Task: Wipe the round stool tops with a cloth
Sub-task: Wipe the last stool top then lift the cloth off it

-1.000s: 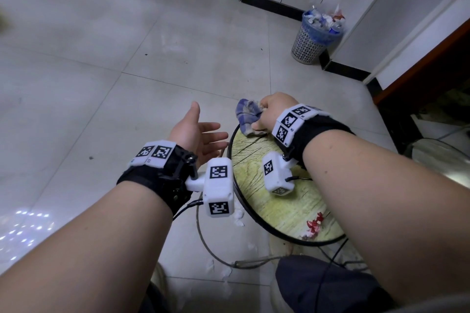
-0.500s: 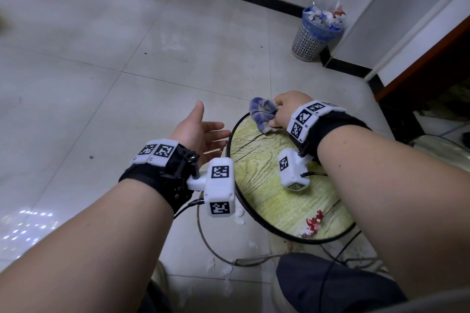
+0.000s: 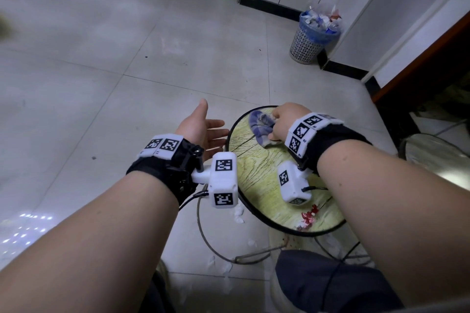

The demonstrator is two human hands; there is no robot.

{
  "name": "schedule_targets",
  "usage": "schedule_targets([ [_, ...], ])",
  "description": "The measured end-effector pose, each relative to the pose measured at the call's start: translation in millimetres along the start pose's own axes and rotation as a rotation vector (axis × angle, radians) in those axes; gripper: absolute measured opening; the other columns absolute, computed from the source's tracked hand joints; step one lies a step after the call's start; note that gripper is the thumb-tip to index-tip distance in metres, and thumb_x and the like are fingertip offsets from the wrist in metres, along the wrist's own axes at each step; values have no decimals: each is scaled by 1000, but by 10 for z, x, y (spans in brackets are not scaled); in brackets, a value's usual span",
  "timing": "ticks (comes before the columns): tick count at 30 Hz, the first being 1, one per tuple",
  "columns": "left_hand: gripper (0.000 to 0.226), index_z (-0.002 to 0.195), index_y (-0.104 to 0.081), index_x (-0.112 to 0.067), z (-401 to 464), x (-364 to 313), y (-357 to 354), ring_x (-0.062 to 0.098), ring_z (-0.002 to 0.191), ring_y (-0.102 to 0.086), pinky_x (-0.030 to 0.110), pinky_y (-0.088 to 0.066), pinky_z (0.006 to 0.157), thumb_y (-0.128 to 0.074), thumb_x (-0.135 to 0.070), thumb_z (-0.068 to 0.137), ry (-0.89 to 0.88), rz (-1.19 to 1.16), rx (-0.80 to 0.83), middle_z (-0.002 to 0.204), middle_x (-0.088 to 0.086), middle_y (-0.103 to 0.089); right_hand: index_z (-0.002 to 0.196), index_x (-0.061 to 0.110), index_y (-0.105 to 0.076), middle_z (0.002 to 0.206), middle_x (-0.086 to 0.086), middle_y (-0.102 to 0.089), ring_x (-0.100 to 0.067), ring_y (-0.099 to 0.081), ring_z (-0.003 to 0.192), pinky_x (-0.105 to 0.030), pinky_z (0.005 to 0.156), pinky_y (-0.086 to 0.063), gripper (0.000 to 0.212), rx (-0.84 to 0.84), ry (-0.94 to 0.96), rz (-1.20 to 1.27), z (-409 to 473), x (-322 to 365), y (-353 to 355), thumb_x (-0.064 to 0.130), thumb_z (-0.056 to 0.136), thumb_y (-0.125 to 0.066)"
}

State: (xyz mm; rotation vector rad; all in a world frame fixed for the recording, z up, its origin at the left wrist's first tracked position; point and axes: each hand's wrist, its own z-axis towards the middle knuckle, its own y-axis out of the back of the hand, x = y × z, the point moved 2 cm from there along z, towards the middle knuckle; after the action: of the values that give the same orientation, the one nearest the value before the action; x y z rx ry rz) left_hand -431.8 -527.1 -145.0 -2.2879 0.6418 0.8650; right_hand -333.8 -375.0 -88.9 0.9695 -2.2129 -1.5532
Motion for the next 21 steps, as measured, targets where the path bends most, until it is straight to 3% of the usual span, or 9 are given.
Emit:
schedule_targets([
  [2,66,105,-58,-7,-30,1,-18,28,97,-62,37,-49,73,-28,-65,92,-4,-6,2,110,14,-64,97,13,-60,81,-4,-57,-29,-58,76,-32,77,-48,27,-17,-21,6,-9,12,-103,29,76,-68],
  [4,66,107,-57,-7,-55,8,-35,27,98,-62,37,-49,75,-29,-64,92,-7,3,6,112,14,-63,98,16,-59,101,-13,-61,-38,-60,94,-43,87,-48,33,-23,-75,37,-58,-27,-188,34,72,-69],
  [7,67,111,-56,-7,-92,26,-40,26,101,-61,37,-49,76,-28,-64,92,-8,31,15,114,14,-62,110,19,-62,114,-8,-61,-31,-58,107,-27,77,-40,37,-46,-18,162,-293,-72,-169,29,76,-69],
  [10,67,114,-56,-7,-140,38,-36,26,102,-61,37,-49,75,-28,-64,92,-13,55,9,114,14,-62,95,19,-59,105,-5,-63,-27,-58,89,-27,72,-42,18,-41,-4,140,-385,-123,-182,28,81,-66],
  [12,67,114,-55,-6,-175,35,-38,25,101,-60,36,-48,71,-28,-63,93,-18,71,6,113,14,-61,86,16,-54,94,-6,-62,-25,-53,78,-26,69,-41,17,-25,-13,136,-422,-117,-198,28,83,-66],
  [15,66,114,-55,-6,-206,32,-40,25,100,-60,35,-46,68,-27,-62,93,-25,94,6,112,14,-61,85,15,-54,84,-5,-56,-24,-52,78,-25,68,-39,18,-3,-4,162,-498,-145,-220,27,84,-67],
  [21,65,113,-55,-6,-286,52,-53,24,96,-61,35,-46,66,-28,-62,93,-38,117,-8,109,14,-62,86,14,-59,83,-4,-57,-22,-52,74,-25,66,-39,18,1,-8,199,-652,-190,-295,25,80,-72],
])
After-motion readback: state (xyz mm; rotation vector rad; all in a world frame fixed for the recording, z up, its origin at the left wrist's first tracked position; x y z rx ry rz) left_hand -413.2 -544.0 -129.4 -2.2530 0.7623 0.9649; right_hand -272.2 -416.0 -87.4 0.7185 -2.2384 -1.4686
